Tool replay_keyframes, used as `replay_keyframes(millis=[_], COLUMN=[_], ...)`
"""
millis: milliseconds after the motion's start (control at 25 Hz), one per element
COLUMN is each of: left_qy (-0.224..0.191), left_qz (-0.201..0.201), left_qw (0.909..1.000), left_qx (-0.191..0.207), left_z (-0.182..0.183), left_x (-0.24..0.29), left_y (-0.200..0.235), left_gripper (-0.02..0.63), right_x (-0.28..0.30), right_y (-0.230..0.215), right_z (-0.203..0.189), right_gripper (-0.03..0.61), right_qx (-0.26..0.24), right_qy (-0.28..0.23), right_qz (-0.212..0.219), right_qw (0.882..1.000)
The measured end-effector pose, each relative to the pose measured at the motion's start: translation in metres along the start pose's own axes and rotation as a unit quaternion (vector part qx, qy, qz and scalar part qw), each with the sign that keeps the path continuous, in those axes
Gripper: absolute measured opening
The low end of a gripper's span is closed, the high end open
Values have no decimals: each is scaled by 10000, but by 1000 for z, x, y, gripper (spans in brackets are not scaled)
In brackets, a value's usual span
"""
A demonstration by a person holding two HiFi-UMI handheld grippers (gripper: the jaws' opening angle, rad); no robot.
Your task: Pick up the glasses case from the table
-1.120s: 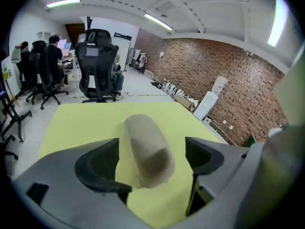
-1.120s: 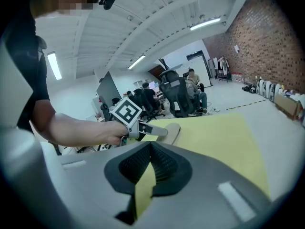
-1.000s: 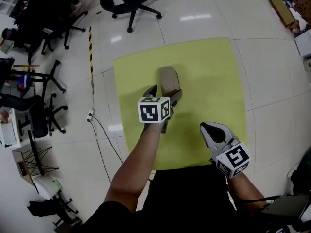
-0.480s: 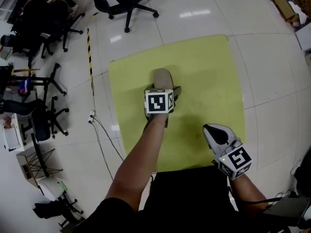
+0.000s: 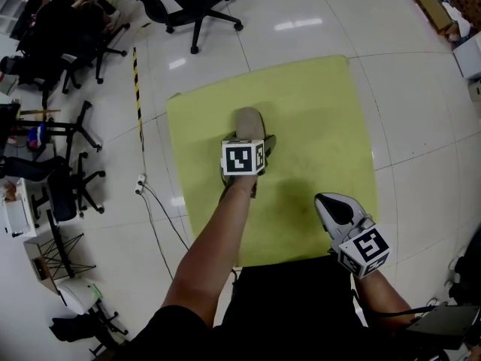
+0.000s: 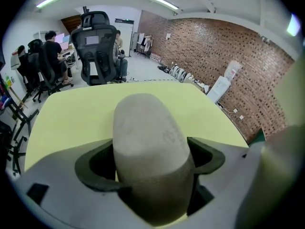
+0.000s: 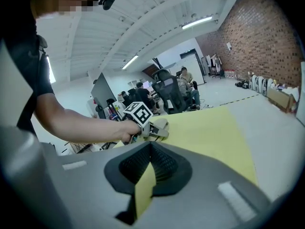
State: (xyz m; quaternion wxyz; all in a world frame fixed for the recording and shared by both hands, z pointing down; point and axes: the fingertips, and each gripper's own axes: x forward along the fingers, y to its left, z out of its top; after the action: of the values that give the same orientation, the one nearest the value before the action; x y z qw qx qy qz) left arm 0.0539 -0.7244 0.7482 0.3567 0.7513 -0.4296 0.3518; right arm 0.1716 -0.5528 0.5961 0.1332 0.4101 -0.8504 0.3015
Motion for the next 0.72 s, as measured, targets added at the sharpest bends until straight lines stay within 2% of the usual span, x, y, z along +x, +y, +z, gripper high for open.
replay_keyframes(millis=[360, 720], left_qy=[-335, -1064], left_qz=[-380, -946], left_qw=[9985, 9897], left_qx=[-188, -122], left_z=[-8, -8], left_x=[-43, -138], left_y=[-6, -24], left_gripper=[439, 437], right_x=[-1, -3], right_y=[27, 73], right_z=[6, 20], right_gripper=[3, 3], right_qx=[-205, -359], right_qy=[-86, -280], right_qz=[46, 100], right_qw=[9997, 9989])
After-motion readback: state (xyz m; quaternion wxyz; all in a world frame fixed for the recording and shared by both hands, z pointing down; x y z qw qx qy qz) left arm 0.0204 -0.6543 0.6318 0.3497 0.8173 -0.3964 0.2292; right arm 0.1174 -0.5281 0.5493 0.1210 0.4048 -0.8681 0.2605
